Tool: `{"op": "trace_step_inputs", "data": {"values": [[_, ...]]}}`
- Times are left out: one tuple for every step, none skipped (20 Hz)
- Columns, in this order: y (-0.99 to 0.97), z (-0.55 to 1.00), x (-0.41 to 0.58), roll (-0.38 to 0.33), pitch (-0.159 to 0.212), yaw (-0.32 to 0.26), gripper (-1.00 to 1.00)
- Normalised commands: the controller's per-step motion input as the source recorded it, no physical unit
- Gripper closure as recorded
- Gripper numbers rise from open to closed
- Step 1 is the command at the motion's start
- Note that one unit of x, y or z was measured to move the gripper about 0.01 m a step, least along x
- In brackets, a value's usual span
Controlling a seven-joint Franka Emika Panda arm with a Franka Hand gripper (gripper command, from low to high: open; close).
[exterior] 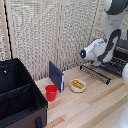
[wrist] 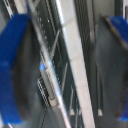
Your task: With care, position your gripper close to the oven tray handle. Make sure to grip the handle tightly. Delicately and attentively pull the tray out from the oven.
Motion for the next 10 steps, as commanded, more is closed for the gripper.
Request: {"op": "trace_step_inputs", "data": {"values": [[-0.11, 0.04, 0.186, 0.000, 0.086, 0.000, 1.00], [-0.08, 0.03, 0.171, 0.000, 0.083, 0.000, 1.00], [-0.04, 0.03, 0.134, 0.000, 0.079, 0.000, 1.00], [-0.06, 0.04, 0.126, -0.004, 0.083, 0.000, 1.00], [-0.03, 0.07, 0.123, -0.016, 0.097, 0.000, 1.00], [0.00, 0.09, 0.157, 0.000, 0.122, 0.000, 1.00], [0.00, 0.13, 0.137, 0.021, 0.125, 0.000, 1.00], [0.00, 0.16, 0.163, 0.157, 0.139, 0.000, 1.00], [-0.04, 0.25, 0.183, 0.259, 0.151, 0.011, 1.00], [-0.05, 0.26, 0.189, 0.281, 0.147, 0.020, 1.00]]}}
